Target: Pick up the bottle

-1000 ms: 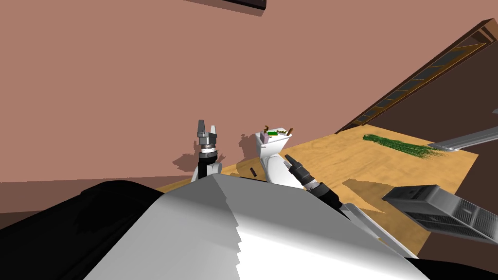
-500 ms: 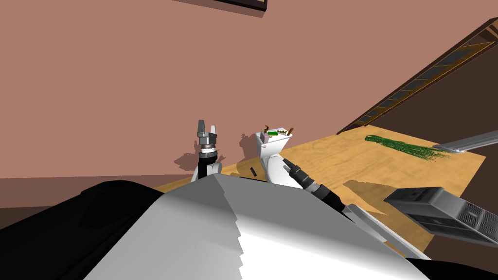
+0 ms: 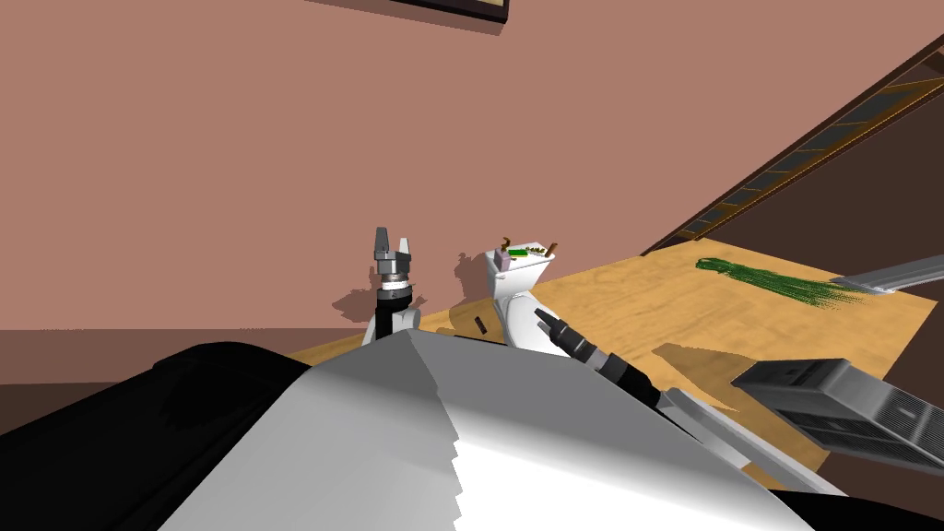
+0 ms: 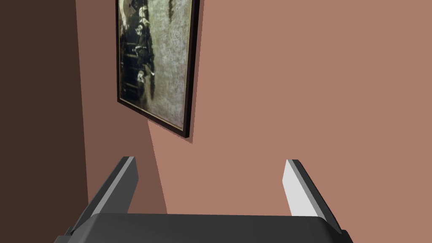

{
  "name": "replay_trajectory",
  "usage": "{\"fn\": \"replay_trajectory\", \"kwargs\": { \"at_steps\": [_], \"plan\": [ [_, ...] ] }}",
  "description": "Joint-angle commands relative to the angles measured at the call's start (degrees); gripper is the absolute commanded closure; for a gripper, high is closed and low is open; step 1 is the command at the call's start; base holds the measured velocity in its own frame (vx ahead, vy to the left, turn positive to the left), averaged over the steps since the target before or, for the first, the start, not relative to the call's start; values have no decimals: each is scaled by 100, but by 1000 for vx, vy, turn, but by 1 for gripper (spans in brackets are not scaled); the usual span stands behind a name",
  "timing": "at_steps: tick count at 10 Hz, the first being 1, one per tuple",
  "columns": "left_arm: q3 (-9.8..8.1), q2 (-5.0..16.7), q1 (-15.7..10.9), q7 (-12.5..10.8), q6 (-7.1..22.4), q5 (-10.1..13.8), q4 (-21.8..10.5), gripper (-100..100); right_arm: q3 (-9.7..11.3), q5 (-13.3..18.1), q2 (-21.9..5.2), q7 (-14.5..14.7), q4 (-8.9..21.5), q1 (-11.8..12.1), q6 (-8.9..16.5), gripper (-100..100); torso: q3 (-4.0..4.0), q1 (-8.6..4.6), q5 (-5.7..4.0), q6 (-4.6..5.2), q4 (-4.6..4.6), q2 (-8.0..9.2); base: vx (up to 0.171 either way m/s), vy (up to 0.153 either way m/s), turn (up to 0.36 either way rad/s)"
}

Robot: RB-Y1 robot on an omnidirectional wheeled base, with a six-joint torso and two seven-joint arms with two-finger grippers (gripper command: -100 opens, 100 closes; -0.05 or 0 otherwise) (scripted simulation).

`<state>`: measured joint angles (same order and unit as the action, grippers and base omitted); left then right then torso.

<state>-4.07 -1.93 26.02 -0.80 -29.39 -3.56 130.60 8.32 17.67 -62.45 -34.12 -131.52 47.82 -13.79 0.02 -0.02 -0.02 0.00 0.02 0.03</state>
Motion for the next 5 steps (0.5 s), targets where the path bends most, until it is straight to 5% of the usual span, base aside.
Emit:
{"fn": "replay_trajectory", "kwargs": {
  "at_steps": [1,5],
  "plan": [
    [0,0,0,0,0,0,0,0,83,29,-286,-190,17,43,82,-100,0,0,0,0,0,0,-15,-4,78],
    [0,0,0,0,0,0,0,0,160,55,-947,-364,28,88,151,-100,0,2,0,-2,0,0,-14,-5,41]
  ]
}}
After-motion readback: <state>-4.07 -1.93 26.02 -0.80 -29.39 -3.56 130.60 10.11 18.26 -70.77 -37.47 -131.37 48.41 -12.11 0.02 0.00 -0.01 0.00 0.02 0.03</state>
